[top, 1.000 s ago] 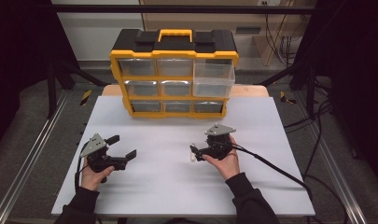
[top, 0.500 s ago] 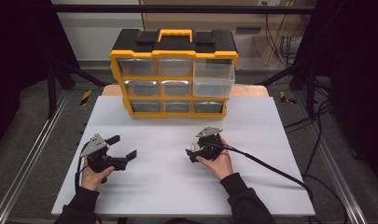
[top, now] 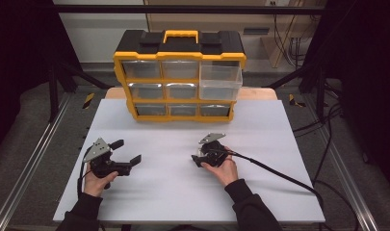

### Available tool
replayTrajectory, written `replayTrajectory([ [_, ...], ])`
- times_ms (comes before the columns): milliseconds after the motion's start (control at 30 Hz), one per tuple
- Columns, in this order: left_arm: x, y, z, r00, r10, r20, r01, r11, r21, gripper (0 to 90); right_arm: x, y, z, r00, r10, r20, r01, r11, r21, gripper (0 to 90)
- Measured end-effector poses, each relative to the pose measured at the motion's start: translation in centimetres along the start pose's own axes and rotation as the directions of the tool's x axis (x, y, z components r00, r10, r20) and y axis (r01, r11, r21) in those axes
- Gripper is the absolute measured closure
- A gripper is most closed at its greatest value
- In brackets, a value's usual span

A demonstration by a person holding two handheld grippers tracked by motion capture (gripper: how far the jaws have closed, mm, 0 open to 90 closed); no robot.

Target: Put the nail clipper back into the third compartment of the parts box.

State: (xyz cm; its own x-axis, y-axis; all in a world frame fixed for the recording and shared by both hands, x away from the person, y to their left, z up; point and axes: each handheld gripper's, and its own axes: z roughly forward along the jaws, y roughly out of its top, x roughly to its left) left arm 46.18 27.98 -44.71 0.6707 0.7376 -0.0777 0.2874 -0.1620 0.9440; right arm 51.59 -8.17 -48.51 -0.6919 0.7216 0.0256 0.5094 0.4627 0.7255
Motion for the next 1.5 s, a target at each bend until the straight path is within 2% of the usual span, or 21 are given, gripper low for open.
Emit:
replayTrajectory([
  [67, -0.01, -0.01, 0.02, 1.0000, 0.000, 0.001, 0.000, 1.0000, 0.002, 2.6, 0.05, -0.07, 0.11, 0.9999, 0.001, -0.013, -0.001, 1.000, 0.011, 47.7],
  [400, -0.03, -0.02, 0.04, 1.0000, -0.001, -0.001, 0.001, 1.0000, 0.003, 2.7, 0.10, -0.13, 0.06, 1.0000, -0.001, 0.007, 0.001, 1.000, 0.018, 54.2],
  [967, -0.07, -0.03, 0.07, 1.0000, 0.001, -0.001, -0.001, 1.0000, 0.007, 2.9, 0.13, -0.12, -0.23, 0.9989, 0.032, 0.033, -0.033, 0.999, 0.034, 74.8],
  [1300, -0.07, -0.02, 0.05, 1.0000, 0.002, -0.001, -0.002, 1.0000, 0.006, 3.0, 0.10, -0.13, -0.27, 0.9977, 0.058, 0.035, -0.060, 0.998, 0.037, 77.0],
  [1500, -0.05, -0.02, 0.03, 1.0000, 0.001, -0.001, -0.001, 1.0000, 0.004, 3.0, 0.18, -0.21, -0.25, 0.9975, 0.058, 0.042, -0.059, 0.998, 0.024, 77.1],
])
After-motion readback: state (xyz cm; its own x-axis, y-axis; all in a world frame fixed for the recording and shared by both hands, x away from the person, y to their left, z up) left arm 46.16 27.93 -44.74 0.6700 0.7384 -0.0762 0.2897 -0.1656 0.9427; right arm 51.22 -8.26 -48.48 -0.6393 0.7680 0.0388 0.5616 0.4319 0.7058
